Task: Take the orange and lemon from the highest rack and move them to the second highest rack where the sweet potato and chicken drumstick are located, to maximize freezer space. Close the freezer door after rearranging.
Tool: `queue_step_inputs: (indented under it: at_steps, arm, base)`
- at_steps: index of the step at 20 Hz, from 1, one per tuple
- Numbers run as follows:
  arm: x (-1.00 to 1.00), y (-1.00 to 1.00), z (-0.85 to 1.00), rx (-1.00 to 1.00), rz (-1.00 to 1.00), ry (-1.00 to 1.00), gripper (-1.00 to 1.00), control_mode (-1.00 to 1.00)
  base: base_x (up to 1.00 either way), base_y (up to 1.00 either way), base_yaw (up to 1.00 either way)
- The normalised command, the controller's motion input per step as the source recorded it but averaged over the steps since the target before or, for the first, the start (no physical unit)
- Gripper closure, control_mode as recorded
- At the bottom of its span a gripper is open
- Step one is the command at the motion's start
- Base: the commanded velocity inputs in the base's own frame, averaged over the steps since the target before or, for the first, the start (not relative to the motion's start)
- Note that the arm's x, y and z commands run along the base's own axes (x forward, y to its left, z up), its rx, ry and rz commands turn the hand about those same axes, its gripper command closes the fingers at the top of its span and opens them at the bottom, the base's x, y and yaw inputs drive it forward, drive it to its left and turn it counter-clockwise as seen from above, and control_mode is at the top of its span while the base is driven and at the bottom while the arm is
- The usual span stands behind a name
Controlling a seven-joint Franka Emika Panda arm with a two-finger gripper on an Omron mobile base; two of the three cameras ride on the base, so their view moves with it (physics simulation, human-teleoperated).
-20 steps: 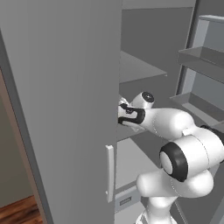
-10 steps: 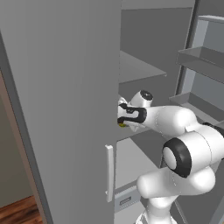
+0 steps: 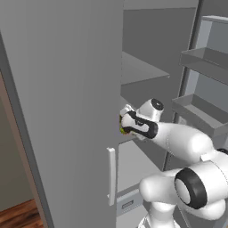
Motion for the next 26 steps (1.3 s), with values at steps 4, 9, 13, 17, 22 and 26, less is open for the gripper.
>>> queue_step_inputs:
  at_steps: [4,9,13,17,22,26]
  arm:
    - [-0.87,0.0,0.2,0.0,0.06,-0.26,-1.0,-1.0]
    - [-0.83,0.0,0.49,0.0,0.02,-0.17,-1.0,-1.0]
    - [-0.83,0.04,0.63,0.0,0.0,-0.06,-1.0,-1.0]
    - [-0.87,0.03,0.54,0.0,0.0,0.0,-1.0,-1.0]
    - [-0.95,0.0,0.48,0.0,0.0,0.0,-1.0,-1.0]
    - [-0.92,0.0,0.23,0.0,0.0,0.0,-1.0,-1.0]
  base:
    - [0.0,0.0,0.0]
    - [0.0,0.0,0.0]
    - [0.0,0.0,0.0]
    - [0.0,0.0,0.0]
    - [0.0,0.0,0.0]
    - [0.0,0.0,0.0]
